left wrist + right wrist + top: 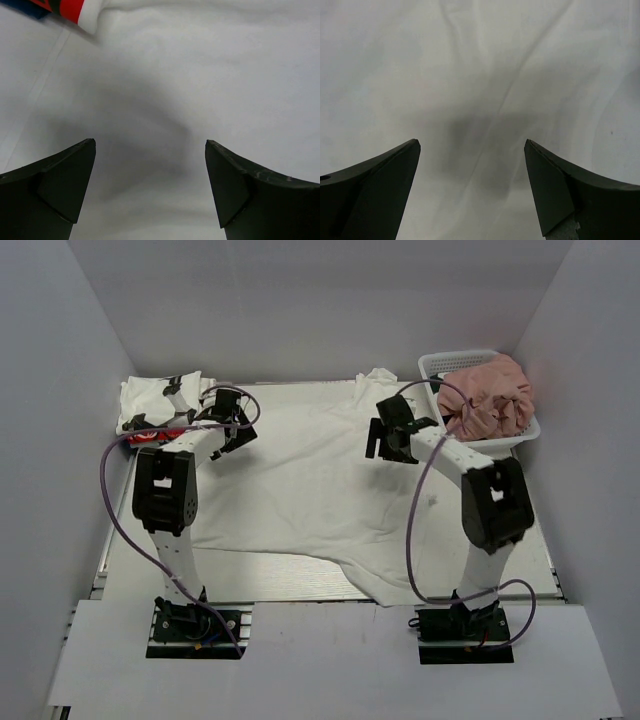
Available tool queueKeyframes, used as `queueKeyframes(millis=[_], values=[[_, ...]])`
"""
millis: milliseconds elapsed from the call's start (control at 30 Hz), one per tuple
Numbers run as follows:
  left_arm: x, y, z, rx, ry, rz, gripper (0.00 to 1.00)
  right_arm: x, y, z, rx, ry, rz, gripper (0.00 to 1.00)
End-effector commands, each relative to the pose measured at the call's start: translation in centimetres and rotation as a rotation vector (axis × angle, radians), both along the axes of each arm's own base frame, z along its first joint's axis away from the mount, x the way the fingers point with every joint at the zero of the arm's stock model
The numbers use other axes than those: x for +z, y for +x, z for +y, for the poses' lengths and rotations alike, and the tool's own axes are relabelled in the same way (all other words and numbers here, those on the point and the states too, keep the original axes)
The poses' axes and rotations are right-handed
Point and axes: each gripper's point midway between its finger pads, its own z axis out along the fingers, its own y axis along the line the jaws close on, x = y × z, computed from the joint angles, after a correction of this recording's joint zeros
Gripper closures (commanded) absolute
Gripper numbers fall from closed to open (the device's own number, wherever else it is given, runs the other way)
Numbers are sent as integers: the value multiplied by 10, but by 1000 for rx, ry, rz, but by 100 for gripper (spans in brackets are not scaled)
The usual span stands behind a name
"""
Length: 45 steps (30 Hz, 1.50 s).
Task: Fold and stack the t-shirts
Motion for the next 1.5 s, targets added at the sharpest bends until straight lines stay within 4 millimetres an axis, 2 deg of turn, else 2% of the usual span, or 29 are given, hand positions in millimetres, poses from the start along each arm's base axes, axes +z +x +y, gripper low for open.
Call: queueKeyframes(millis=[0, 33, 100, 200, 233, 267, 333, 367, 533, 600, 633, 767, 800, 867, 900, 933, 967, 1000, 1033, 1067, 1100, 1133, 1167, 1200, 1300, 1333, 1400, 1433, 1467], values=[[-4, 7, 6, -13, -8, 26, 0, -5, 33, -2, 68, -30, 3, 10], [-12, 11, 3, -29, -14, 39, 0, -32, 36, -9, 61, -55, 65, 10], [-18, 17, 6, -24, -21, 45, 0, -34, 47, -9, 82, -44, 67, 10], [-34, 21, 4, -28, -23, 91, 0, -62, 63, -16, 98, -43, 118, 10], [-32, 27, 3, -28, -24, 81, 0, -52, 79, -19, 88, -31, 86, 10], [-35, 28, 7, -19, -23, 90, 0, -74, 77, -19, 98, -37, 134, 10], [-45, 30, 4, -30, -37, 112, 0, -68, 94, -21, 105, -26, 112, 10], [-45, 30, 4, -30, -37, 112, 0, -88, 94, -22, 111, -32, 148, 10], [-51, 37, 3, -33, -55, 129, 0, -97, 132, -24, 149, -9, 122, 10], [-53, 31, 4, -32, -52, 155, 0, -98, 146, -33, 146, 11, 112, 10], [-53, 31, 4, -32, -52, 155, 0, -95, 151, -16, 199, 34, 90, 10], [-20, 30, 6, -35, -42, 130, 0, -63, 155, -3, 283, 19, 31, 10], [2, 30, 10, -35, -26, 94, 0, -22, 159, 1, 298, 24, -47, 10], [30, 20, 13, -11, 5, 78, 0, -14, 142, 9, 338, 20, -47, 10], [34, 7, 17, 6, 11, 92, 0, 23, 140, 20, 356, 24, -133, 10], [42, -4, 20, 22, 13, 88, 0, 40, 126, 28, 373, 29, -178, 10], [59, -29, 22, 40, -1, 77, 0, 78, 123, 33, 376, 45, -277, 10], [63, -44, 22, 84, -33, 71, 0, 40, 93, 34, 384, 32, -194, 10], [66, -59, 28, 112, -45, 69, 0, 85, 83, 42, 393, 55, -293, 10], [45, -95, 36, 151, -27, 138, 0, 88, 74, 44, 368, 78, -297, 10], [66, -113, 46, 245, -48, 75, 0, 55, 49, 43, 360, 50, -223, 10], [65, -133, 53, 290, -34, 84, 0, 54, 40, 41, 350, 47, -217, 10], [46, -165, 58, 311, -13, 144, 0, 85, 29, 40, 316, 80, -283, 10], [58, -179, 65, 378, -37, 84, 0, 51, 4, 35, 310, 57, -205, 10], [40, -206, 72, 442, -82, 53, 0, 68, -32, 31, 271, 114, -228, 10], [40, -210, 72, 449, -89, 43, 0, 44, -52, 26, 273, 96, -169, 10], [45, -215, 75, 469, -102, 15, 0, 59, -74, 27, 267, 136, -190, 10], [39, -221, 75, 479, -105, 23, 0, 39, -93, 25, 276, 123, -141, 10], [35, -225, 76, 483, -112, 33, 1, 39, -99, 23, 269, 130, -138, 10]])
